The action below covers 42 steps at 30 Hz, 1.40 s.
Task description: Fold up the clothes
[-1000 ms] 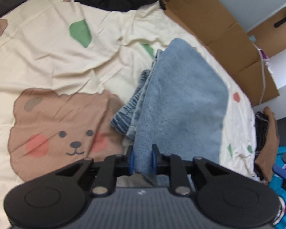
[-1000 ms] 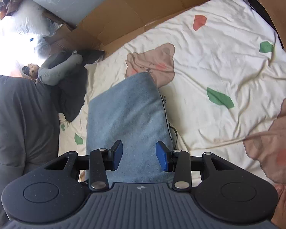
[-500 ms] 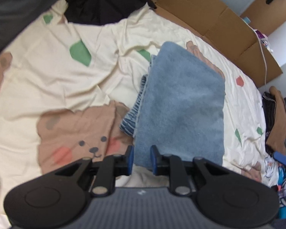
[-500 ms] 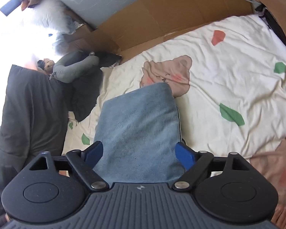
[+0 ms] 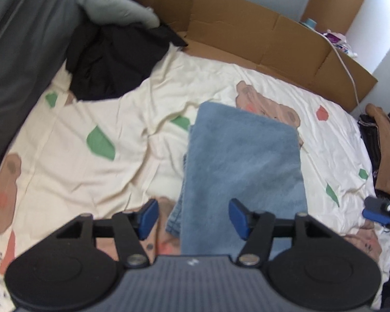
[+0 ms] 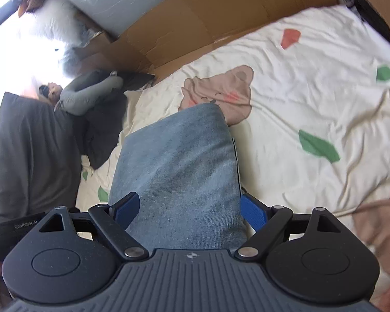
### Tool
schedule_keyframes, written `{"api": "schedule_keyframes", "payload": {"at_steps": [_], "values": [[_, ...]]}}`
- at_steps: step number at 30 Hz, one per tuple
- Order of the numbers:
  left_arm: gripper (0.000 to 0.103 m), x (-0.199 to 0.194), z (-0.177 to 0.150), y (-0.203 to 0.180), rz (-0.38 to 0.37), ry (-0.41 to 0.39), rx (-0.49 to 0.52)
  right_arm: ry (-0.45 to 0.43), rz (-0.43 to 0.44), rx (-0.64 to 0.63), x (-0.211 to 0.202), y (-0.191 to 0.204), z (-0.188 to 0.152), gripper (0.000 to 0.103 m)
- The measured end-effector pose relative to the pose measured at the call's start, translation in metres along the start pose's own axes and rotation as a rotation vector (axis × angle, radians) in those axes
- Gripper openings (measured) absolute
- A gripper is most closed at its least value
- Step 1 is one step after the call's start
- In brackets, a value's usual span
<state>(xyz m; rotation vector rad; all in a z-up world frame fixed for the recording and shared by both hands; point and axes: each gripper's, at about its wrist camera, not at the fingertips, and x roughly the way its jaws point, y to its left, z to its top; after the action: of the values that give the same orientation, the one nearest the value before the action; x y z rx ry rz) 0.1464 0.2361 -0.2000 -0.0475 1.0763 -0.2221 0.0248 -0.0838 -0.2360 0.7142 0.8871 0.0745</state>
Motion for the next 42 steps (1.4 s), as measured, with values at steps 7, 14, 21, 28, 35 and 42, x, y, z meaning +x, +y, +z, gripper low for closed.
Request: {"api": "schedule_keyframes", "payload": {"at_steps": [7, 14, 21, 28, 35, 42], "values": [[0.049, 0.019, 0.015, -0.028, -0.044, -0.031, 0.091, 0.044, -0.011, -0.029, 0.035, -0.011, -0.011, 0.059], [0.029, 0.069, 0.018, -0.029, -0.069, 0.042, 0.112, 0.132, -0.035, -0.110, 0.071, -0.011, -0.025, 0.047], [0.003, 0.120, 0.009, -0.013, 0.023, 0.134, 0.123, 0.151, -0.063, -0.059, 0.066, -0.037, -0.057, 0.046], [0.003, 0.138, 0.006, -0.004, 0.068, 0.132, 0.109, 0.220, -0.080, -0.078, 0.060, -0.029, -0.059, 0.042], [0.003, 0.113, 0.019, -0.006, 0.092, 0.116, 0.133, 0.146, -0.047, -0.044, 0.049, -0.028, -0.028, 0.031], [0.005, 0.092, 0.038, -0.013, 0.012, 0.047, 0.194, 0.102, -0.005, -0.129, 0.079, -0.013, 0.004, 0.027]]}}
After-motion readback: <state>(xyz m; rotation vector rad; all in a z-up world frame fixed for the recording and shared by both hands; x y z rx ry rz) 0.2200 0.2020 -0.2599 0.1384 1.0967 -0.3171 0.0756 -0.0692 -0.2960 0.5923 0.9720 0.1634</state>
